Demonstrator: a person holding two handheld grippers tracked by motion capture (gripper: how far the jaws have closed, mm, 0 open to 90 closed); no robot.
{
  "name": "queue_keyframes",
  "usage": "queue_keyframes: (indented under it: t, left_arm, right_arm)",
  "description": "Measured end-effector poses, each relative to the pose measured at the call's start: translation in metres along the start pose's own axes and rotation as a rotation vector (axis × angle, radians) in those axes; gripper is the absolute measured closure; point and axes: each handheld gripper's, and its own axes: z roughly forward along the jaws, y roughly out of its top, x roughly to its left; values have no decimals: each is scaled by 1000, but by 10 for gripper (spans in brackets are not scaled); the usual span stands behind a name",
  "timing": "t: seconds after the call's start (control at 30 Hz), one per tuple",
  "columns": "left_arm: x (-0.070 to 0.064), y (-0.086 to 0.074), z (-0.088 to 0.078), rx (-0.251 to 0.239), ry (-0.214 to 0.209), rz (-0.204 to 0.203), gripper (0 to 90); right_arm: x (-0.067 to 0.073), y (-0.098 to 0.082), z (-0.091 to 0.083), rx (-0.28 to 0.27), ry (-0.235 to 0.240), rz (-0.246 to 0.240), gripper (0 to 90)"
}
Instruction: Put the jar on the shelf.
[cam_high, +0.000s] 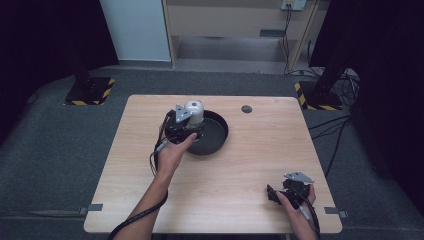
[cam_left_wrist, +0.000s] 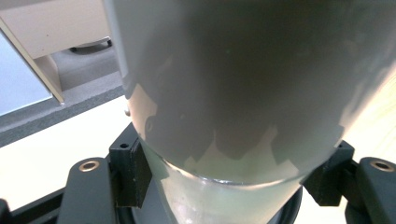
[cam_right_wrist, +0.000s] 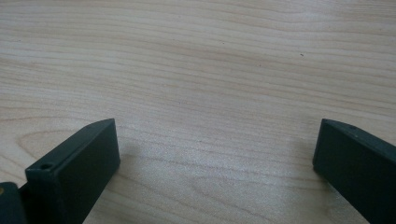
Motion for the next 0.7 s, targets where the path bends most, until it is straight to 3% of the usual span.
queue_keyframes:
  t: [0.53,0.7]
  left_arm:
    - [-4,-17,30,10,-16,-38,292]
    - [-5,-25,38,25,-3,-35,292]
  right_arm:
    - [0,0,0,0,0,-1,4]
    - [0,0,0,0,0,-1,4]
